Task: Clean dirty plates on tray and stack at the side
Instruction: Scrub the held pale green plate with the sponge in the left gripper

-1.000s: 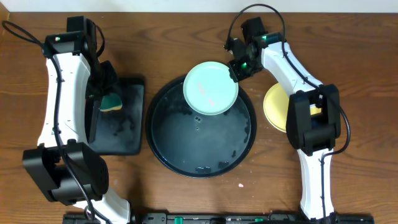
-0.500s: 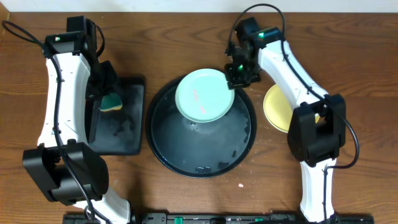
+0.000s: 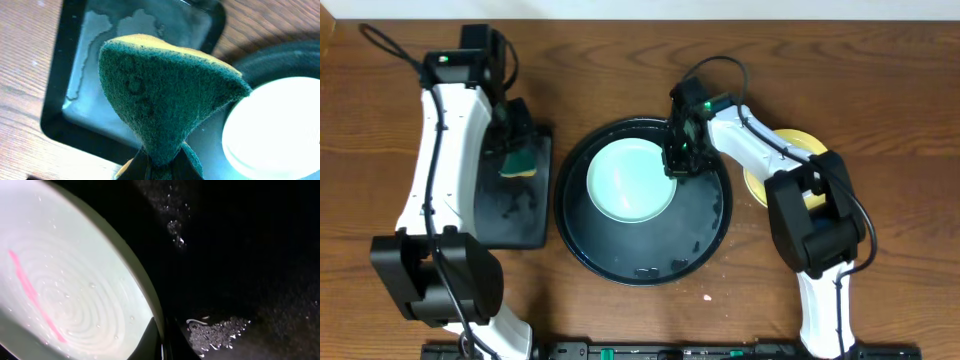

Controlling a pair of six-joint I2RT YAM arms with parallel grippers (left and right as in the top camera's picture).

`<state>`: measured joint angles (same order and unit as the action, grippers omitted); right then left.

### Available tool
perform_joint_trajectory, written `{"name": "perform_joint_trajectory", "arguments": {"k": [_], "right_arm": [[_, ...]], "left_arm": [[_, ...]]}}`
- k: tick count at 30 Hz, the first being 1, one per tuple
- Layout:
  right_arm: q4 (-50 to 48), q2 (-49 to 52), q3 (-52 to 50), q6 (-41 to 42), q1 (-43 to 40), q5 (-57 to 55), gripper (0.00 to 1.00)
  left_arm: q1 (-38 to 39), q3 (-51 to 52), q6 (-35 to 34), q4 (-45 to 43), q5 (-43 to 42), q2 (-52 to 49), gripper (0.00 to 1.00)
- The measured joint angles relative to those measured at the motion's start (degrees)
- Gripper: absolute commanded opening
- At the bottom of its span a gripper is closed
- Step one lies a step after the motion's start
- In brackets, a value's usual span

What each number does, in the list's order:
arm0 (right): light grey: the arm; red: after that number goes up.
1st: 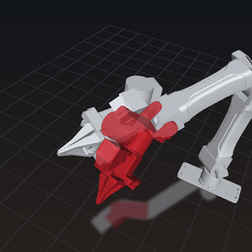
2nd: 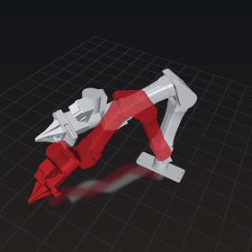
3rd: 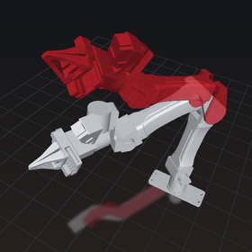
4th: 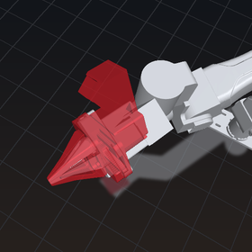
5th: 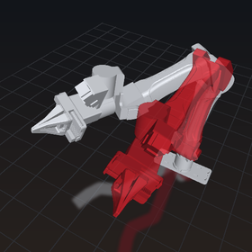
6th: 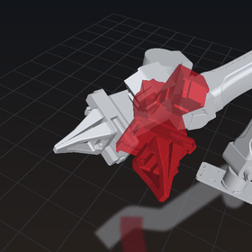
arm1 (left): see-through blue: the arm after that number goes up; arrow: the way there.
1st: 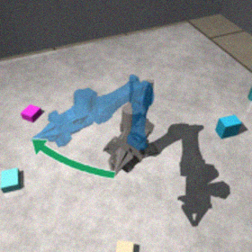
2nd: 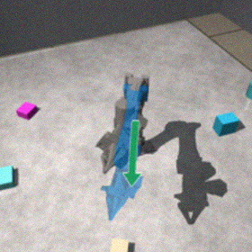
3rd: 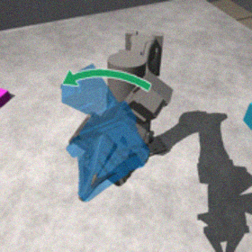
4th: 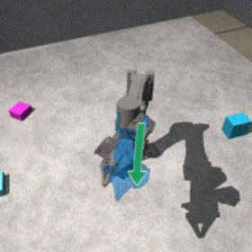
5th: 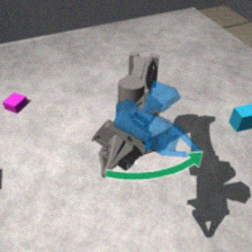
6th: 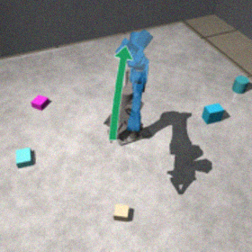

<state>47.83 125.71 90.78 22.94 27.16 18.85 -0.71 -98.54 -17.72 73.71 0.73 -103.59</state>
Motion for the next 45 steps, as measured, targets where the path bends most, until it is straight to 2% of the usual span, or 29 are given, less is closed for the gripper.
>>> {"name": "perform_joint_trajectory", "arguments": {"k": [7,15,26,35,45], "right_arm": [[-3.1,-1.5,-2.8,3.8,0.0,0.0,0.01],[-3.1,-1.5,-2.9,4.3,0.0,0.0,0.01],[-3.2,-1.5,-2.9,4.5,0.0,0.0,0.01],[-3.2,-1.5,-2.9,4.7,0.0,0.0,0.01],[-3.3,-1.5,-3.0,4.7,0.0,0.1,0.01]], "left_arm": [[8.1,0.7,-1.3,-2.2,0.0,2.5,0.07],[17.3,10.6,-6.7,-14.9,-0.4,3.2,0.08],[22.4,28.2,-15.5,-33.9,-0.6,3.1,0.08],[24.2,28.9,-17.0,-37.0,-3.5,-2.7,0.08],[25.0,28.6,-15.5,-38.6,-12.9,-5.3,0.07]]}}
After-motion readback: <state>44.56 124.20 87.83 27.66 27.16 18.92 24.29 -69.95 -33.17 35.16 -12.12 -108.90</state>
